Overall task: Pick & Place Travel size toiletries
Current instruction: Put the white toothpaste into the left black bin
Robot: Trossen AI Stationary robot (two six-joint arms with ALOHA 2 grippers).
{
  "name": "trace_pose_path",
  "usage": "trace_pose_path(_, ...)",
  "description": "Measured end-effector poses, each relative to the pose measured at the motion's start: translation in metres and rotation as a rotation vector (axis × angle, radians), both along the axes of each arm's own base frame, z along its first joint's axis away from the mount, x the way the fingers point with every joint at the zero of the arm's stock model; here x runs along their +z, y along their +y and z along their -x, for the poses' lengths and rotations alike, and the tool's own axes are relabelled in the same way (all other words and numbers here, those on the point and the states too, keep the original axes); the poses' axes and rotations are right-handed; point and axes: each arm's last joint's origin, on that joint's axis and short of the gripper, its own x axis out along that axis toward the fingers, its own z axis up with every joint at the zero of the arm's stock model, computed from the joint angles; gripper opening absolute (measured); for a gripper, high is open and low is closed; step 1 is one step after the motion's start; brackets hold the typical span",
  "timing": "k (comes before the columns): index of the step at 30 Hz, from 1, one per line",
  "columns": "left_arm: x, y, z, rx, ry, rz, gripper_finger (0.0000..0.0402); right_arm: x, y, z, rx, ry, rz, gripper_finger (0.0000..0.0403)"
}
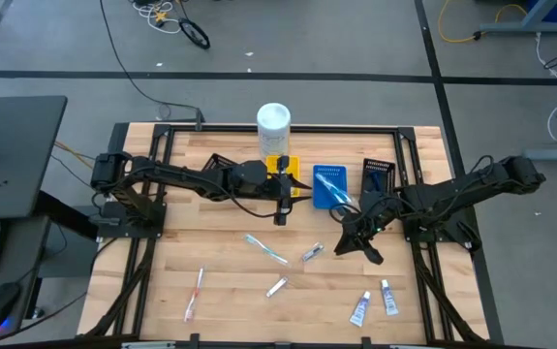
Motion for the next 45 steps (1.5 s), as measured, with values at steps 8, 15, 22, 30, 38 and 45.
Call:
trace_pose_path(8,0.000,0.000,0.000,0.000,0.000,0.000,0.0113,0.002,0.001,-0.001,-0.008,-0.012,-0.018,0.0047)
trace_pose_path(15,0.000,0.000,0.000,0.000,0.000,0.001,0.0113,0.003,0.001,-0.002,-0.013,-0.016,-0.027,0.0047)
trace_pose_path(22,0.000,0.000,0.000,0.000,0.000,0.001,0.0113,0.008,0.001,-0.005,-0.062,-0.030,-0.111,0.0047)
trace_pose_path(30,0.000,0.000,0.000,0.000,0.000,0.001,0.0113,0.010,0.002,-0.006,-0.055,-0.054,-0.106,0.0047)
trace_pose_path(38,0.000,0.000,0.000,0.000,0.001,0.001,0.0113,-0.002,0.029,0.011,0.228,-0.034,0.056,0.0047)
trace_pose_path(45,0.000,0.000,0.000,0.000,0.001,0.001,0.0113,-0.010,0.046,0.021,0.151,-0.073,0.369,0.0045)
